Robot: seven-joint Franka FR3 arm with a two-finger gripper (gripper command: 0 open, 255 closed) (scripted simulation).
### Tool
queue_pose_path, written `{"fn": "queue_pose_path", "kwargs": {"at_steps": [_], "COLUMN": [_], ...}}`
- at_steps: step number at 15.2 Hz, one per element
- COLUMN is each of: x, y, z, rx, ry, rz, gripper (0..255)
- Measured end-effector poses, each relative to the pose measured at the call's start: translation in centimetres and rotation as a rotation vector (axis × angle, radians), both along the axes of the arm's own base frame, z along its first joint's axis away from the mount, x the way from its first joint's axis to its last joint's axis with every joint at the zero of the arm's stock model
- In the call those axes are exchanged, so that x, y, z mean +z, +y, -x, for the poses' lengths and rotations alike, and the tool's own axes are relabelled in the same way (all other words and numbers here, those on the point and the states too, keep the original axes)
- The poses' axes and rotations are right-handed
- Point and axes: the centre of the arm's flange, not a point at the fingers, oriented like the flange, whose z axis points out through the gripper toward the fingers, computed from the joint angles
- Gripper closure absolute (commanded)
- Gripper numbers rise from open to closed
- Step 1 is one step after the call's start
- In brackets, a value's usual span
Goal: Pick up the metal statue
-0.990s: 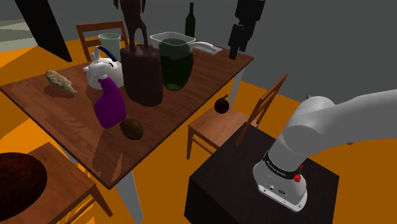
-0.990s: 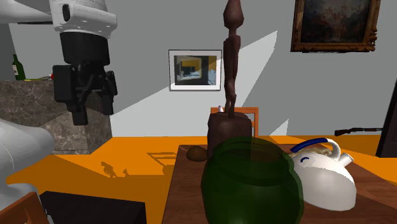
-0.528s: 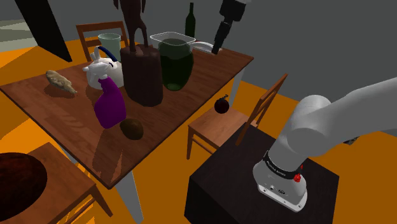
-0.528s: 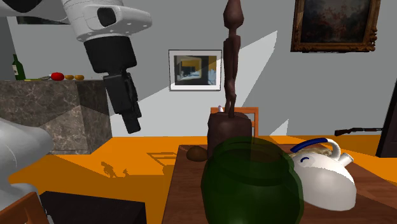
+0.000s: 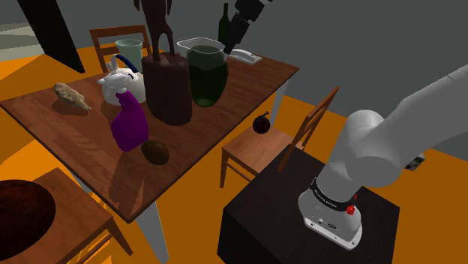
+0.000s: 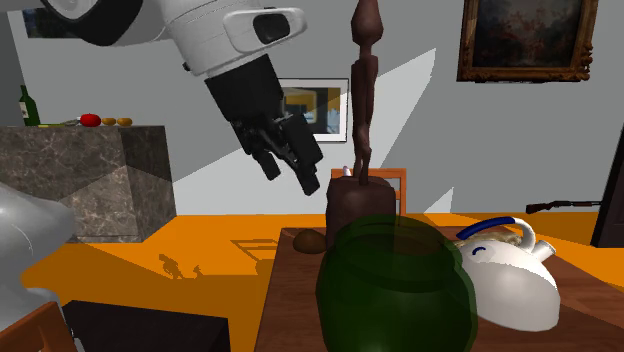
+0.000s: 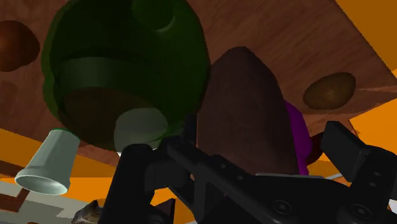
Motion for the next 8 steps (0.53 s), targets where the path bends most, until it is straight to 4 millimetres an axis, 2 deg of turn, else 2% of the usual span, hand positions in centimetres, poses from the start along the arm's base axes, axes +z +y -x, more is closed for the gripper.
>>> {"fn": "queue_pose_path", "kwargs": {"at_steps": [3, 8], "x": [-0.3, 1.0], "y": [0.6, 2.7], "z": [-2.7, -7.2], "rx": [0.135, 0.363], "ry": [-0.077, -0.205], "rz": [-0.055, -0.146], "gripper": [0, 0]}}
